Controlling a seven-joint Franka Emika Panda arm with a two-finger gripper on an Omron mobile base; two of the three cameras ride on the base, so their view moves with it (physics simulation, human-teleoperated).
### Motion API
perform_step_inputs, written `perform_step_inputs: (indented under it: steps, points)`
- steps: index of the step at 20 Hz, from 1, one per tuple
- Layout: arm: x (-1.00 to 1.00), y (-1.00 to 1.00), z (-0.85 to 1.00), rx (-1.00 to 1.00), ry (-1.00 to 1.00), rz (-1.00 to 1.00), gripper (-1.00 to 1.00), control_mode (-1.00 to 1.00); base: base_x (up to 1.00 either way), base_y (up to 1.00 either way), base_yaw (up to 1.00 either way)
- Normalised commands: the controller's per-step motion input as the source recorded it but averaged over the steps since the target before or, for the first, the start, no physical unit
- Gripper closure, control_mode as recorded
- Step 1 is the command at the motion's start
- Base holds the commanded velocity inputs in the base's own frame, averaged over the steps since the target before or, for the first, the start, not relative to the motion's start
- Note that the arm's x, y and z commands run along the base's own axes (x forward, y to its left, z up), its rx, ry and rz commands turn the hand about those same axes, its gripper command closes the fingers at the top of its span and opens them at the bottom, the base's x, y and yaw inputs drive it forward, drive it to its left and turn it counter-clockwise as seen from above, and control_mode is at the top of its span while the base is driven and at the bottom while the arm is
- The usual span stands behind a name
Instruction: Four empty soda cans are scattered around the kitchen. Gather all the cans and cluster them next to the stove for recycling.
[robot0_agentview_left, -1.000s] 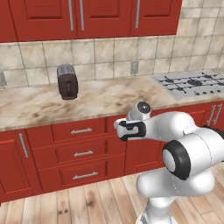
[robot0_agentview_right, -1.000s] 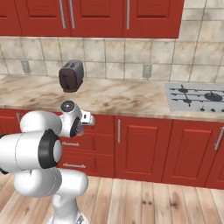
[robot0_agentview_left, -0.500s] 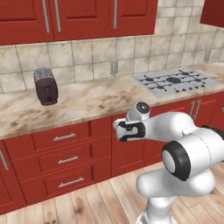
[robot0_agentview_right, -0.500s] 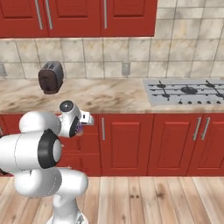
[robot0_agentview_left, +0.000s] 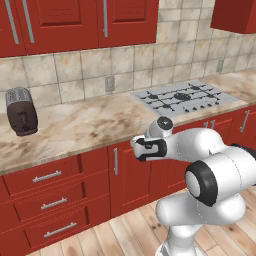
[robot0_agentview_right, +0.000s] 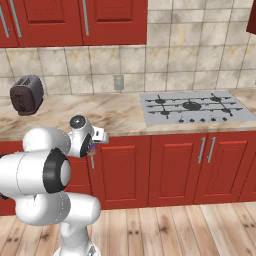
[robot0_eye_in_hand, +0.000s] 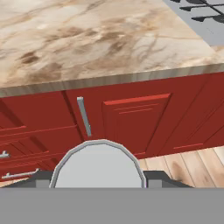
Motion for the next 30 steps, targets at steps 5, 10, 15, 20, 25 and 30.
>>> perform_step_inputs:
  steps: [5,10,15,20,25,30]
  points:
    - [0.0,0.0,0.0,0.0,0.0,0.0,1.0,1.0,0.74,-0.5,-0.15]
    - [0.0,0.0,0.0,0.0,0.0,0.0,1.0,1.0,0.67,-0.52,-0.11]
    - [0.0,0.0,0.0,0.0,0.0,0.0,1.0,1.0,0.57,-0.56,-0.06]
    - [0.0,0.0,0.0,0.0,0.0,0.0,1.0,1.0,0.4,-0.61,-0.01]
    - [0.0,0.0,0.0,0.0,0.0,0.0,1.0,1.0,0.3,-0.64,0.0]
    - [0.0,0.0,0.0,0.0,0.0,0.0,1.0,1.0,0.3,-0.62,0.06]
